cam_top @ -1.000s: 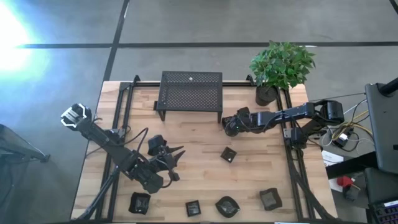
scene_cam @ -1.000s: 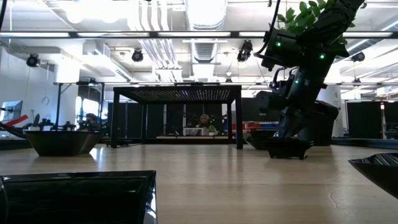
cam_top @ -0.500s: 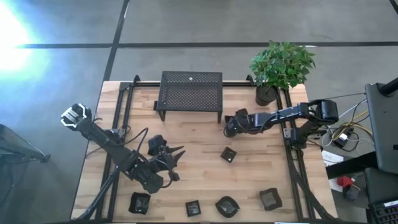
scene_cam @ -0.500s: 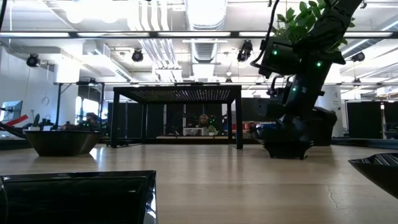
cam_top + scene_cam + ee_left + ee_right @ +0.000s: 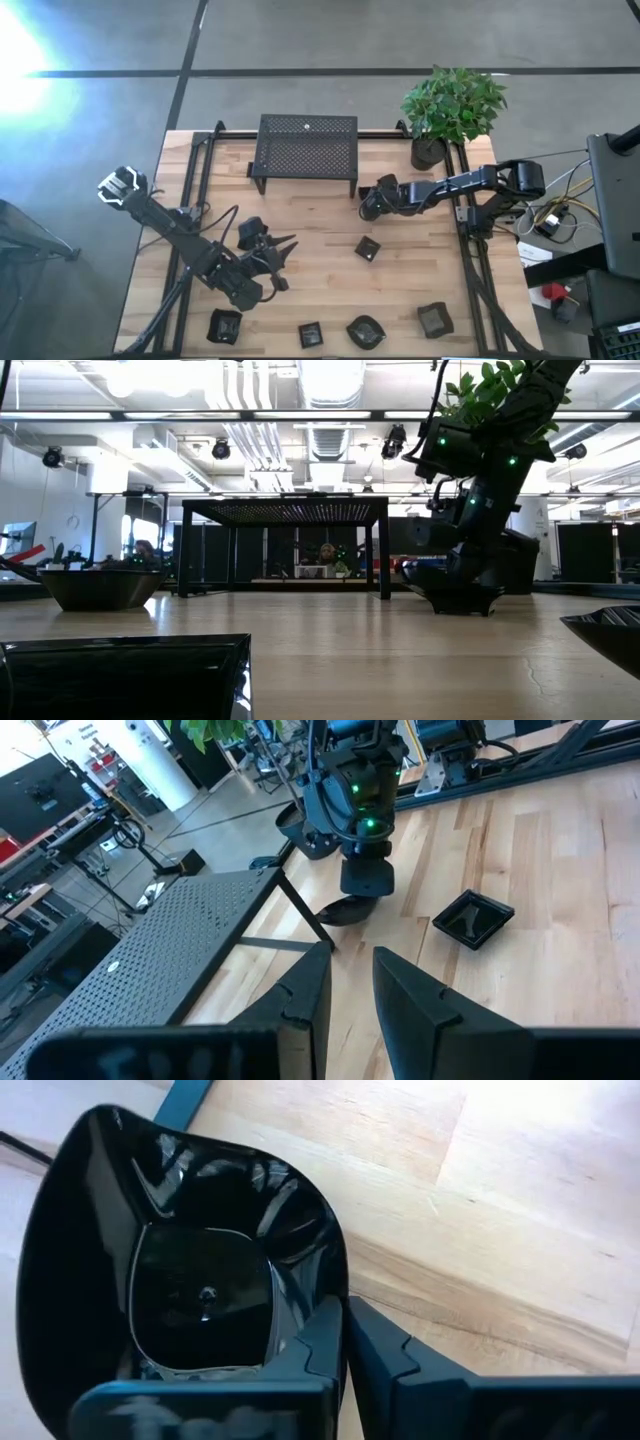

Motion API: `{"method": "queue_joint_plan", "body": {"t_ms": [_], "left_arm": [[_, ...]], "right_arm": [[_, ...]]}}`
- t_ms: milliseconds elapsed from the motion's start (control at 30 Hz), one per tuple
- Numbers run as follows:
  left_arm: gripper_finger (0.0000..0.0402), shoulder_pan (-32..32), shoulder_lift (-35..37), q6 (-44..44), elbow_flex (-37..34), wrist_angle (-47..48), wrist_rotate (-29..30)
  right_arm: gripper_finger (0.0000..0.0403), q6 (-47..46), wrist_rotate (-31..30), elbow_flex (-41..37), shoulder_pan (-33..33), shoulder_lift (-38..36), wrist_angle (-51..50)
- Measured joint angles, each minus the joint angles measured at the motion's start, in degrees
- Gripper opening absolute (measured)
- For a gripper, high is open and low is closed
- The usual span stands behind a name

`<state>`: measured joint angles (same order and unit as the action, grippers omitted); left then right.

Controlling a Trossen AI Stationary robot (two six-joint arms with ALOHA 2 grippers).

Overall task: Pick & Place Mini shaped plates
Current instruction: Put the stacked black leaf shaped plates on the shelf

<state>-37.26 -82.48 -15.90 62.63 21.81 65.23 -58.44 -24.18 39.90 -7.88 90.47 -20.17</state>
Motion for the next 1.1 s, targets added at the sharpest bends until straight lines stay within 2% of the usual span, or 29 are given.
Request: {"method": "queue_joint_plan", "body": {"t_ms": [333, 533, 900, 1100], "left_arm": [[0.0078, 0.0, 0.0, 0.0, 0.0, 0.0, 0.0], [0.0078, 0.0, 0.0, 0.0, 0.0, 0.0, 0.0], [0.0078, 0.0, 0.0, 0.1, 0.0, -0.3, 0.0], [0.0078, 0.0, 0.0, 0.1, 0.0, -0.3, 0.0]], "right_arm": [[0.0008, 1.8, 0.2, 0.0, 0.0, -2.3, -1.0], [0.0007, 1.9, 0.2, 0.0, 0.1, -4.9, -5.1], [0.0008, -2.6, 0.2, 0.0, 0.1, -6.0, -14.0], [0.0008, -3.1, 0.2, 0.0, 0.1, -6.1, -14.4]]}}
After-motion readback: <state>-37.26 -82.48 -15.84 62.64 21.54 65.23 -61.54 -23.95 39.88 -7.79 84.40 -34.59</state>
